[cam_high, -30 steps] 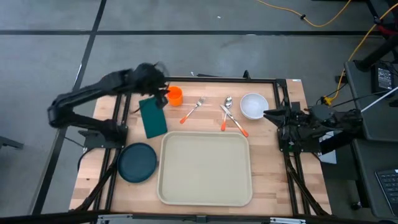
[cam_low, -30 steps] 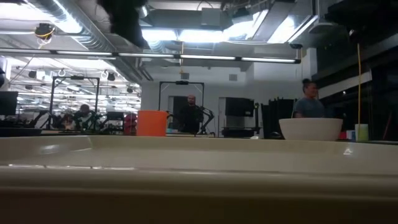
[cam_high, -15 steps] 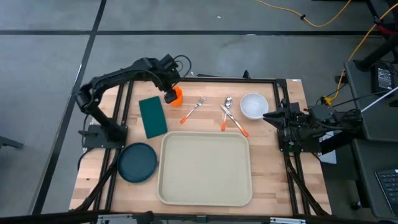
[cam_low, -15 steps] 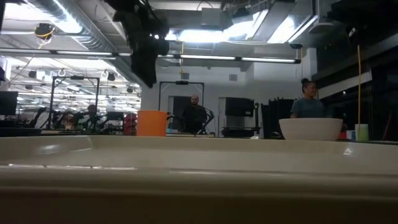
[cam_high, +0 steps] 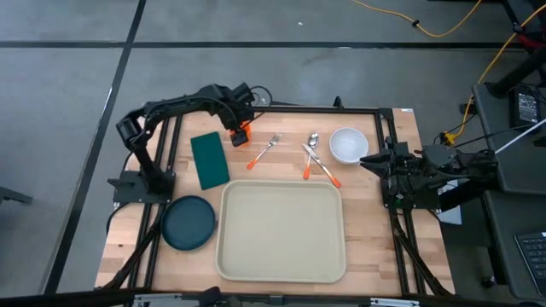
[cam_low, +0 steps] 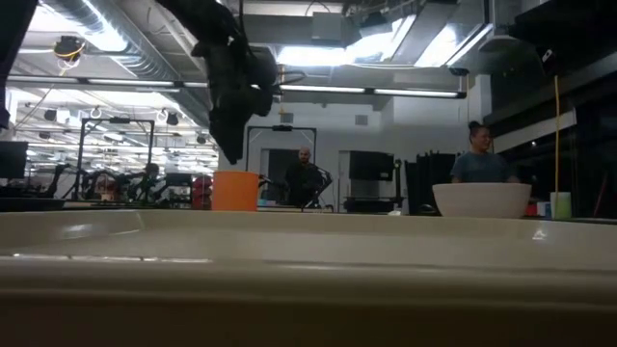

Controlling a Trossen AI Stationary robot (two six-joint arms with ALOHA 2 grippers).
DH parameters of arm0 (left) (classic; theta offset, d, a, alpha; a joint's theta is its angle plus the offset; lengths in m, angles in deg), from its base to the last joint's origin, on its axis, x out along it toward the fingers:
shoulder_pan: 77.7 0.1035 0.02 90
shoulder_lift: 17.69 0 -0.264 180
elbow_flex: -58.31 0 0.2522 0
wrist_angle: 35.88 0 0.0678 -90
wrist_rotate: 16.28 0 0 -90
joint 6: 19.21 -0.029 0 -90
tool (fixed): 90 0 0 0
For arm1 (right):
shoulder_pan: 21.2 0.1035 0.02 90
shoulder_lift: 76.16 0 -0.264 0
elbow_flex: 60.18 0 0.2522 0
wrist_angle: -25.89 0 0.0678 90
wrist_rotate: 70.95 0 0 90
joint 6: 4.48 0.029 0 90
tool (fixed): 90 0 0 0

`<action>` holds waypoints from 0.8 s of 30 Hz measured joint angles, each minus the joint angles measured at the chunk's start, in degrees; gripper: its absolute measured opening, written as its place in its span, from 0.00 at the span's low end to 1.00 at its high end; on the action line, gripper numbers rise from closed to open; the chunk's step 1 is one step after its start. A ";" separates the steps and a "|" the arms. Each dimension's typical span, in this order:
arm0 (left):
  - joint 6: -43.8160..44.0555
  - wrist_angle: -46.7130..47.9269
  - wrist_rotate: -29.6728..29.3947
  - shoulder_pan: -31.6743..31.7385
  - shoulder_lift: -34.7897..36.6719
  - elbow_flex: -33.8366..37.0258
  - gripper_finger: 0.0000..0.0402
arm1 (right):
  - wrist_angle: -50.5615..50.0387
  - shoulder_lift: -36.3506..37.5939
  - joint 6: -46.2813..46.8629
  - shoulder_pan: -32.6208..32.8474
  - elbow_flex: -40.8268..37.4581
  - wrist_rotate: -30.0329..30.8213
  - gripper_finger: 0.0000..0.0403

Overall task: Set up tray
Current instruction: Put the mug on the tray

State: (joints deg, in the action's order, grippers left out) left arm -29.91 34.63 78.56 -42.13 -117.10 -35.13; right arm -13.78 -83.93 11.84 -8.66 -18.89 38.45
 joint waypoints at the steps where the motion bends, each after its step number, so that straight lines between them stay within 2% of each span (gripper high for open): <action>1: -0.04 -0.19 -0.02 -0.14 -0.51 0.00 0.61 | 0.00 0.00 -0.02 0.00 0.00 0.00 0.21; 9: -0.45 -1.33 -0.25 -0.33 -5.50 0.00 0.60 | 0.02 0.00 0.08 0.00 0.00 0.00 0.21; 12: 0.48 -1.78 -0.66 -0.33 -6.96 0.00 0.57 | 0.02 0.00 0.09 0.00 0.00 0.00 0.21; 16: 0.97 -1.73 -1.64 -0.34 -7.70 0.00 0.42 | 0.02 0.00 0.11 0.00 0.00 0.00 0.21; 19: 2.02 -1.70 -2.63 -0.33 -7.68 0.00 0.23 | 0.02 0.00 0.11 0.00 0.00 0.00 0.21; 21: 2.08 -1.68 -1.01 -0.28 -7.58 0.00 0.10 | 0.04 0.00 0.11 0.00 0.00 0.00 0.21; 22: 2.30 -1.69 0.12 -0.16 -7.44 0.00 0.05 | 0.02 0.00 0.11 0.00 0.00 0.00 0.21; 24: 3.37 -1.70 1.66 -0.13 -6.78 0.00 0.03 | 0.04 0.00 0.07 0.00 0.00 0.00 0.21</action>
State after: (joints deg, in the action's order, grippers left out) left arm -26.54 32.93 80.22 -42.26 -123.88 -35.13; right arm -13.74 -83.93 11.91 -8.66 -18.89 38.45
